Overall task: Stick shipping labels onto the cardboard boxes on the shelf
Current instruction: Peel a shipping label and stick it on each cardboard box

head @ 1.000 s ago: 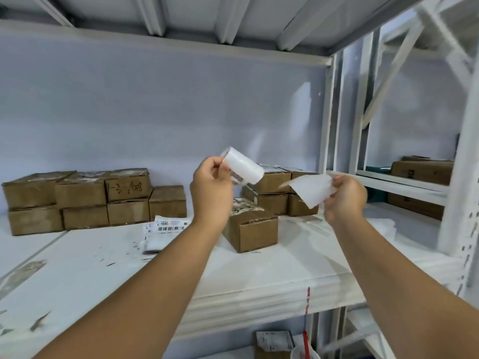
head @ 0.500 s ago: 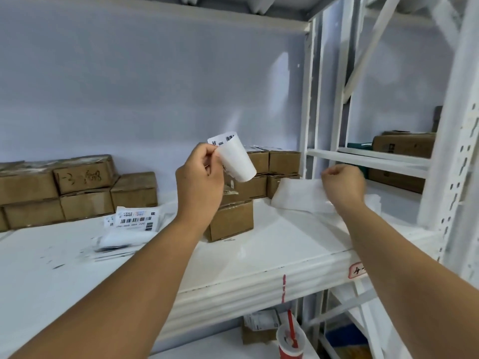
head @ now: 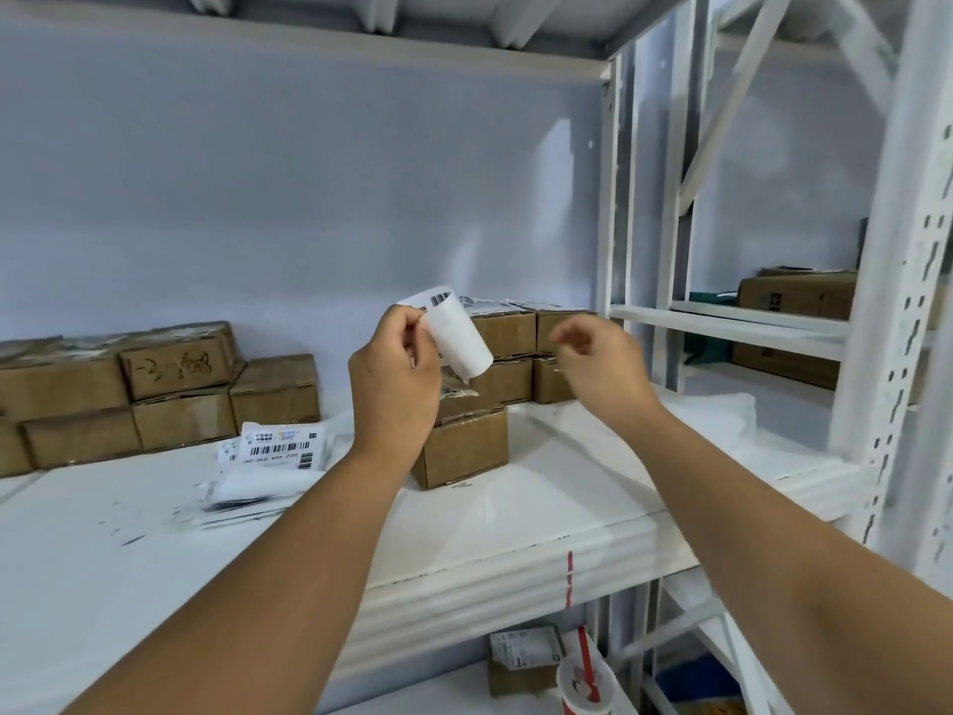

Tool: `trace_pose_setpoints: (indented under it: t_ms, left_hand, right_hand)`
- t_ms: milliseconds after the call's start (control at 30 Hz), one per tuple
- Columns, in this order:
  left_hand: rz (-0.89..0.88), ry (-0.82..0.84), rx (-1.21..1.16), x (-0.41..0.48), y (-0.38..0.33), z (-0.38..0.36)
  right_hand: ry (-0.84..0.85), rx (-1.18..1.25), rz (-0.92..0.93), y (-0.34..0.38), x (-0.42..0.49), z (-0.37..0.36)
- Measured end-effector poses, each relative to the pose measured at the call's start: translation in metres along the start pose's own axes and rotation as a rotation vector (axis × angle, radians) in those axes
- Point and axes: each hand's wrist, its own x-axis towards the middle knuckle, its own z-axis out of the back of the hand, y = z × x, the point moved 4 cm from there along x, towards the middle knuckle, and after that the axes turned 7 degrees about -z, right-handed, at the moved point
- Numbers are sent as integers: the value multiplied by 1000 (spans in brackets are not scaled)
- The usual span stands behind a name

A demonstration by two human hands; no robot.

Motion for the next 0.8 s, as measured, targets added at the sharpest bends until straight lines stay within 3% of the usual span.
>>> trace_pose_setpoints:
  t_ms: [133,267,433,667,800]
  left_hand:
    - [-87,-13,83,-3,-11,2]
    - [-156,33,39,-4,-14,-1]
    - [-195,101,-14,-4,-11,-5]
    - [-177,177,3,-6,-9,-12]
    - [-130,159,-116,-5,-9,-11]
  right_hand:
    - [269,492,-141,42,-7,-34]
    - [393,715,-230,61,-14,-56]
    - [474,805,-334,60,-10,-66]
    - [577,932,-326,44,-7,-73]
    - [661,1042,-302,45,-12,-72]
